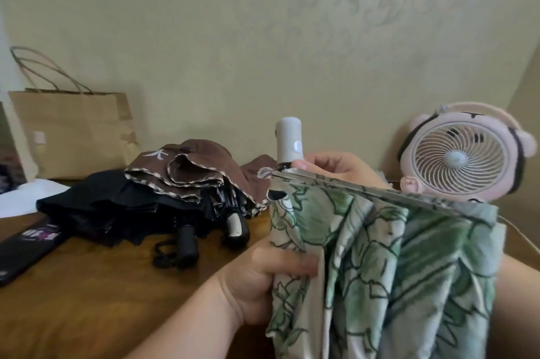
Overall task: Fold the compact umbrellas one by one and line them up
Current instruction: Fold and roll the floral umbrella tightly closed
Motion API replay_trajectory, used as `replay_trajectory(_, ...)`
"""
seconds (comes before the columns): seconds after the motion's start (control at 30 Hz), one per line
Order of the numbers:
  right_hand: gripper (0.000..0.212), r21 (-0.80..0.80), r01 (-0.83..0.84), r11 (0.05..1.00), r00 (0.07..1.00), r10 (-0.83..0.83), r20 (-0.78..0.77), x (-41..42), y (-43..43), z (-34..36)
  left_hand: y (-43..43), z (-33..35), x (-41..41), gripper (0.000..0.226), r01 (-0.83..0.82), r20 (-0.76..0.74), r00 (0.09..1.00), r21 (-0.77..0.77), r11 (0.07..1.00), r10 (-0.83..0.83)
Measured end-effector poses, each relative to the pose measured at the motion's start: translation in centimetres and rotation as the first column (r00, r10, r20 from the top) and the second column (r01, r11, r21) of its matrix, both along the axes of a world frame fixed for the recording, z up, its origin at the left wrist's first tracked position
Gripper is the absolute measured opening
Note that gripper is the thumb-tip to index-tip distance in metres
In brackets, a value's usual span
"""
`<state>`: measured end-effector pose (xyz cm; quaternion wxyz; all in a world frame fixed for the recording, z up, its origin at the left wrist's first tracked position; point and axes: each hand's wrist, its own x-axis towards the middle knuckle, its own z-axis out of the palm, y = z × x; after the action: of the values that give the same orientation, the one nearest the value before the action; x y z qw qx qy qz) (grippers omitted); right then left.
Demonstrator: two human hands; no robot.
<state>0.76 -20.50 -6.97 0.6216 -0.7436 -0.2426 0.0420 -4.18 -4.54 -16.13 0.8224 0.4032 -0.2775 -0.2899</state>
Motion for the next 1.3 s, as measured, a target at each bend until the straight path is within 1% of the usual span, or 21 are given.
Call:
replay_trajectory(0.07, 0.057, -0.083, -0.021, 0.996, 1.000, 0.021, -0.003, -0.1, -0.8, 0.6, 0.3, -0.3, 0.1, 0.054, -0.040, 0.018, 0.999, 0.004, 0.999, 0.040)
replay_trajectory(0.1, 0.050, -0.095, -0.060, 0.994, 0.998, 0.057, -0.040, -0.1, -1.3, 1.0, 0.5, -0.4, 0.2, 0.054, -0.064, 0.025, 0.998, 0.016, 0.998, 0.064)
replay_trajectory(0.17, 0.022, -0.012, -0.162, 0.987, 0.971, 0.157, -0.182, 0.0, -2.2, 2.0, 0.7, -0.6, 0.2, 0.055, -0.078, 0.042, 0.996, 0.027, 0.997, 0.077)
replay_trajectory(0.23, 0.014, -0.012, -0.224, 0.974, 0.946, 0.215, -0.243, 0.5, -2.9, 3.0, 0.6, -0.8, 0.1, 0.058, -0.071, 0.069, 0.995, 0.043, 0.997, 0.068)
replay_trajectory(0.3, 0.005, -0.152, -0.233, 0.961, 0.958, 0.199, -0.205, 1.3, -3.5, 4.6, 0.6, -1.0, 0.1, 0.060, -0.073, 0.105, 0.992, 0.083, 0.994, 0.064)
replay_trajectory(0.37, 0.015, -0.370, -0.096, 0.924, 0.995, 0.075, -0.071, 2.2, -3.6, 7.2, 0.5, -1.1, 0.1, 0.060, -0.064, 0.127, 0.991, 0.111, 0.992, 0.049)
replay_trajectory(0.43, 0.021, -0.537, 0.219, 0.815, 0.973, -0.144, 0.179, 3.3, -3.5, 10.2, 0.6, -1.2, 0.1, 0.059, -0.048, 0.134, 0.991, 0.129, 0.990, 0.030)
replay_trajectory(0.5, 0.029, -0.598, 0.474, 0.646, 0.876, -0.281, 0.392, 4.4, -3.3, 12.5, 0.8, -1.3, 0.2, 0.059, -0.020, 0.140, 0.990, 0.126, 0.992, 0.003)
replay_trajectory(0.53, 0.033, -0.654, 0.505, 0.563, 0.862, -0.300, 0.408, 4.7, -3.1, 13.0, 0.9, -1.3, 0.2, 0.061, -0.005, 0.140, 0.990, 0.111, 0.994, -0.010)
replay_trajectory(0.57, 0.039, -0.737, 0.468, 0.487, 0.882, -0.307, 0.357, 4.6, -2.9, 13.2, 1.0, -1.2, 0.3, 0.062, 0.016, 0.127, 0.991, 0.087, 0.996, -0.028)
replay_trajectory(0.63, 0.043, -0.879, 0.234, 0.416, 0.955, -0.266, 0.129, 3.2, -2.8, 12.2, 1.0, -0.9, 0.4, 0.061, 0.071, 0.078, 0.994, 0.019, 0.997, -0.073)
replay_trajectory(0.67, 0.039, -0.890, 0.078, 0.449, 0.981, -0.191, -0.011, 2.0, -2.8, 11.1, 1.0, -0.6, 0.3, 0.058, 0.083, 0.068, 0.994, -0.024, 0.996, -0.082)
replay_trajectory(0.7, 0.034, -0.848, -0.072, 0.525, 0.986, -0.088, -0.139, 1.0, -2.9, 10.0, 1.0, -0.5, 0.4, 0.056, 0.103, 0.075, 0.992, -0.074, 0.992, -0.097)
replay_trajectory(0.77, 0.023, -0.629, -0.302, 0.716, 0.944, 0.133, -0.302, -1.0, -3.2, 7.8, 1.2, -0.3, 0.6, 0.054, 0.126, 0.065, 0.991, -0.102, 0.987, -0.120)
replay_trajectory(0.8, 0.020, -0.505, -0.346, 0.791, 0.926, 0.200, -0.320, -1.9, -3.1, 6.7, 1.2, -0.3, 0.7, 0.053, 0.128, 0.069, 0.990, -0.098, 0.987, -0.121)
replay_trajectory(0.87, 0.023, -0.348, -0.318, 0.882, 0.933, 0.225, -0.282, -3.4, -2.6, 5.3, 0.8, -0.4, 0.7, 0.053, 0.122, 0.092, 0.989, -0.077, 0.990, -0.115)
replay_trajectory(0.97, 0.048, -0.389, -0.124, 0.913, 0.990, 0.089, -0.107, -4.9, -1.1, 4.3, 0.5, -0.8, 0.6, 0.055, 0.076, 0.113, 0.991, -0.025, 0.997, -0.073)
replay_trajectory(1.07, 0.064, -0.512, 0.099, 0.853, 0.994, -0.065, 0.083, -5.0, -0.3, 4.2, 0.5, -0.9, 0.5, 0.058, 0.029, 0.145, 0.989, 0.037, 0.999, -0.034)
replay_trajectory(1.13, 0.053, -0.501, 0.021, 0.865, 0.999, 0.001, 0.044, -5.1, -0.2, 4.0, 0.7, -1.0, 0.3, 0.056, 0.052, 0.132, 0.989, 0.054, 0.997, -0.058)
replay_trajectory(1.2, 0.040, -0.412, -0.116, 0.904, 0.993, 0.108, -0.043, -5.7, 0.2, 3.6, 0.9, -1.1, 0.1, 0.053, 0.095, 0.123, 0.987, 0.060, 0.994, -0.102)
replay_trajectory(1.3, 0.052, -0.276, -0.158, 0.948, 0.987, 0.162, -0.006, -5.7, 0.5, 2.4, 0.5, -1.2, -0.1, 0.051, 0.153, 0.122, 0.980, 0.053, 0.987, -0.158)
